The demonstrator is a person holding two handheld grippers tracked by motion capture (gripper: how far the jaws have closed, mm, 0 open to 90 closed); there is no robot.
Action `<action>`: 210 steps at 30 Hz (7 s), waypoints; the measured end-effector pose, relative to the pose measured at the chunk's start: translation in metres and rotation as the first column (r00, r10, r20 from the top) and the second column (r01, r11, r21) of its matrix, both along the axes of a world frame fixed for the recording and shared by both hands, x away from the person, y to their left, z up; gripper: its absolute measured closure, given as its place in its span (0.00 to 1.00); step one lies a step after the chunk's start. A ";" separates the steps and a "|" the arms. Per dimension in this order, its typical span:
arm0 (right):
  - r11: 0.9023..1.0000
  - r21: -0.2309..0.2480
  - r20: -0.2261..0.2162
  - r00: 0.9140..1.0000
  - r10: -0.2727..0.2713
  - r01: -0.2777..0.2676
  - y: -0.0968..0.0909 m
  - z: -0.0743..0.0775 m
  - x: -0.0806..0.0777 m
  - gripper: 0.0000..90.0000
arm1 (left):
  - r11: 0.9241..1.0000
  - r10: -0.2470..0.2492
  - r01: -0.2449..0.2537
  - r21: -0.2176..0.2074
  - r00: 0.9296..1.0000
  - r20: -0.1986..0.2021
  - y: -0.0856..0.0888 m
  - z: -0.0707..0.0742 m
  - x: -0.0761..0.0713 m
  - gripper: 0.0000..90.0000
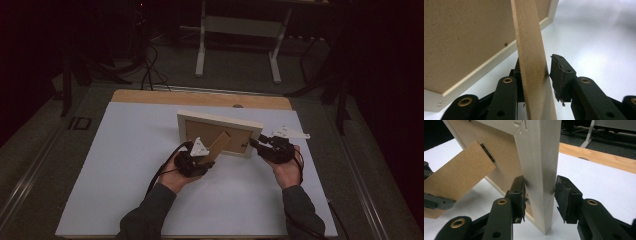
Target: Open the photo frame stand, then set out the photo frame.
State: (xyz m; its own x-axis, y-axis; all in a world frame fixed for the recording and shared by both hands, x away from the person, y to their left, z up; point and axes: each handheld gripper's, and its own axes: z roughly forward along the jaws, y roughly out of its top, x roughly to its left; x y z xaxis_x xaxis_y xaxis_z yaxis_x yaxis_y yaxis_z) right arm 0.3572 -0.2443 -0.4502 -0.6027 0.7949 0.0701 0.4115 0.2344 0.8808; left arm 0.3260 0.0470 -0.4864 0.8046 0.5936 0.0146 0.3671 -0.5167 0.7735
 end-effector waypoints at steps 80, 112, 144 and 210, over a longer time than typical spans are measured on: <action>0.999 0.010 -0.021 0.998 0.051 -0.051 -0.008 -0.029 -0.031 0.59 | 0.996 -0.004 0.004 -0.087 1.000 -0.004 0.040 -0.007 -0.034 0.63; 0.987 -0.087 -0.122 0.985 0.125 -0.136 -0.023 -0.032 -0.026 0.59 | 0.967 0.183 -0.184 -0.177 0.983 -0.022 0.084 0.010 -0.026 0.68; 0.999 -0.050 -0.161 0.987 -0.006 -0.002 -0.019 -0.031 -0.001 1.00 | 0.939 0.276 -0.282 -0.198 0.960 -0.055 0.089 0.015 -0.015 1.00; 0.998 0.030 -0.145 0.988 0.051 -0.047 -0.002 -0.023 0.004 1.00 | 0.957 0.219 -0.213 -0.198 0.976 0.009 0.029 0.042 0.010 1.00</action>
State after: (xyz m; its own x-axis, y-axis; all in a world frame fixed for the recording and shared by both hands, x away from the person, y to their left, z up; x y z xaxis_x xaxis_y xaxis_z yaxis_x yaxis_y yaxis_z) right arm 0.3616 -0.2467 -0.4737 -0.6225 0.7616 0.1802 0.5242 0.2348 0.8186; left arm 0.3360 0.0761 -0.4443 0.6576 0.7472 -0.0958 0.4281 -0.2660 0.8637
